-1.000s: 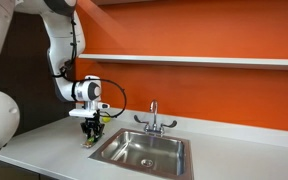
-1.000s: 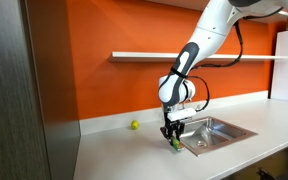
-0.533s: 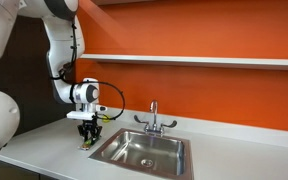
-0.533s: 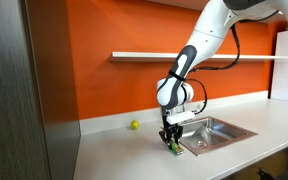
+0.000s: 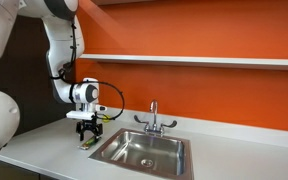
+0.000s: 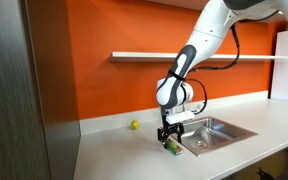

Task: Remove the green packet from the sink and put it on the counter.

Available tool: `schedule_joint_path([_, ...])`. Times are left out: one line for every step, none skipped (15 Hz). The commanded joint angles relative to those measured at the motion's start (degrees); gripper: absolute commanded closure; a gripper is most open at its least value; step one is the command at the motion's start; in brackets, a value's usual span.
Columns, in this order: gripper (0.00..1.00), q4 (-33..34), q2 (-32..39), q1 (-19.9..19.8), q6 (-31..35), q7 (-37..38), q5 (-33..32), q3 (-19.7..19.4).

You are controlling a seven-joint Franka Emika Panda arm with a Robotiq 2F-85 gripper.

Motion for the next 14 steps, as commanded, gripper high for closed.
schedule_joint_path([0.0, -1.04, -3.01, 0.17, -1.78, 0.22, 2.06, 0.16])
schedule_joint_path([0.0, -1.31, -3.48, 0.03, -1.78, 0.41, 2.62, 0.14])
schedule_joint_path([0.0, -1.66, -3.99, -0.04, -1.56, 0.54, 3.03, 0.06])
schedule_joint_path([0.0, -2.24, -4.63, -0.11, -1.17, 0.58, 3.41, -0.03])
schedule_joint_path([0.0, -2.72, -5.27, -0.14, -1.06, 0.6, 3.57, -0.15])
schedule_joint_path([0.0, -3.45, -6.09, -0.06, -0.8, 0.86, 3.34, -0.43])
schedule_joint_path([0.0, -4.06, -6.77, -0.03, -0.81, 1.1, 3.11, -0.66])
schedule_joint_path([0.0, -4.71, -7.45, -0.11, -0.69, 1.15, 3.05, -0.77])
schedule_joint_path([0.0, -5.61, -8.45, -0.14, -0.96, 1.58, 3.21, -0.89])
schedule_joint_path([0.0, -6.42, -9.29, -0.14, -0.98, 1.85, 3.3, -0.95])
schedule_joint_path([0.0, -7.48, -10.3, -0.15, -1.02, 2.3, 3.47, -0.98])
schedule_joint_path([0.0, -8.45, -11.16, -0.2, -0.98, 2.64, 3.61, -1.0])
schedule_joint_path([0.0, -9.49, -12.06, -0.28, -0.95, 3.0, 3.79, -0.98])
schedule_joint_path([0.0, -10.46, -12.94, -0.36, -0.91, 3.38, 3.98, -0.98])
